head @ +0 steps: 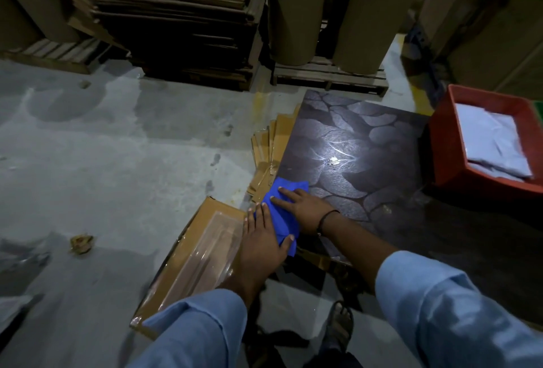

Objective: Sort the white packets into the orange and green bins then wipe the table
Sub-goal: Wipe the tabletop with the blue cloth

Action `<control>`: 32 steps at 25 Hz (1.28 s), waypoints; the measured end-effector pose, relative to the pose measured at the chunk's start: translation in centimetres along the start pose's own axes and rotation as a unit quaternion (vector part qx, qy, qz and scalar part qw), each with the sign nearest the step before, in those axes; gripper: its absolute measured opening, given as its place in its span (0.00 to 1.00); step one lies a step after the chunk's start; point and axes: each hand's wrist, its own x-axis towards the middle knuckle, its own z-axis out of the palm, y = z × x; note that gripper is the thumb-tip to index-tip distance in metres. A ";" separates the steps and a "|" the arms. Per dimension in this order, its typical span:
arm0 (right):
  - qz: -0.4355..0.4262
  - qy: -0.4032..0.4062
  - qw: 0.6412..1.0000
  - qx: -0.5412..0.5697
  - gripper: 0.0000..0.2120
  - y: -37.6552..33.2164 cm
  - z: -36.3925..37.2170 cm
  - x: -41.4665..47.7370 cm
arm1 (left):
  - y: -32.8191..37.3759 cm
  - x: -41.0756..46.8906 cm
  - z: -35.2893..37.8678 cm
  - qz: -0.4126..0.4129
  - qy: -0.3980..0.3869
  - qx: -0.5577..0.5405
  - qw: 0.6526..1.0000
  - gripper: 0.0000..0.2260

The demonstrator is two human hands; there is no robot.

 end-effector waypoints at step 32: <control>-0.223 0.132 0.965 -0.029 0.21 -16.5 1.0 5.5 | -11.3 -12.2 -2.8 -0.192 0.030 -0.007 0.981 0.31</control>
